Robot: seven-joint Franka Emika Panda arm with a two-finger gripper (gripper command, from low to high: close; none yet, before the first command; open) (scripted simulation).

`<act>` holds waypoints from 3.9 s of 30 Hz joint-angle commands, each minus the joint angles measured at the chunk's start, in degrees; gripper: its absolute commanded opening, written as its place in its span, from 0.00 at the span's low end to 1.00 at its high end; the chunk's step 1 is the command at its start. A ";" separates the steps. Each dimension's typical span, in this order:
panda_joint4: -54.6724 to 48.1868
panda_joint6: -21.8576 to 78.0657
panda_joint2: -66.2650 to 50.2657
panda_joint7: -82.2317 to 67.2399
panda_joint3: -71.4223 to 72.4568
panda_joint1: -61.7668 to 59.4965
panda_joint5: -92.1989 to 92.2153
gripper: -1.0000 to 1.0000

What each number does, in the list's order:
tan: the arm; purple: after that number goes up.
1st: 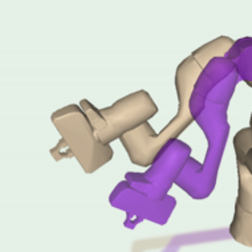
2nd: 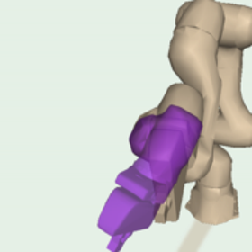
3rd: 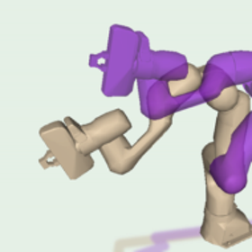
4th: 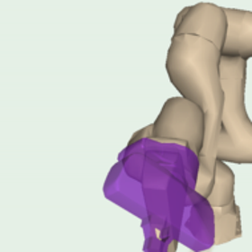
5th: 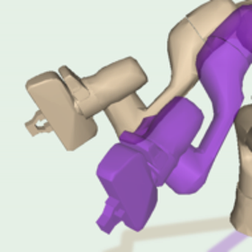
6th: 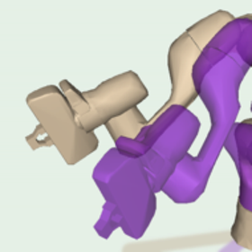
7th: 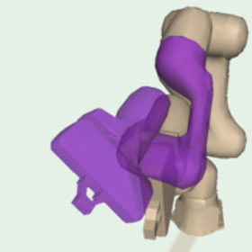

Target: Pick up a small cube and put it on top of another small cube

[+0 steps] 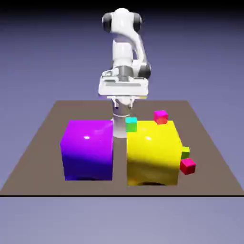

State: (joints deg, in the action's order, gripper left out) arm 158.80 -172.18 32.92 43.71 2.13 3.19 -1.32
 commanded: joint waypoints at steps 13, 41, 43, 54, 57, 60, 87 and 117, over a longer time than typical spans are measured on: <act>-5.09 3.82 -0.31 17.88 26.21 -3.63 -1.61 0.50; -6.15 3.61 -2.65 58.73 84.35 -27.75 1.67 0.50; -6.22 3.59 -2.81 61.65 88.50 -29.47 1.91 0.50; -2.67 0.14 -4.38 78.16 111.34 -45.17 5.85 0.50; -1.31 -1.03 -4.63 78.83 112.07 -47.63 6.80 0.50; -2.55 -3.76 -2.45 79.10 117.70 -53.85 6.79 0.50; -4.56 7.92 -2.70 80.55 102.18 -40.51 10.61 0.00; -15.64 70.39 11.83 104.02 44.17 -9.07 7.73 0.00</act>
State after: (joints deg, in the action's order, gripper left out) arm 143.17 -101.86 44.76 147.74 46.31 -5.88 6.38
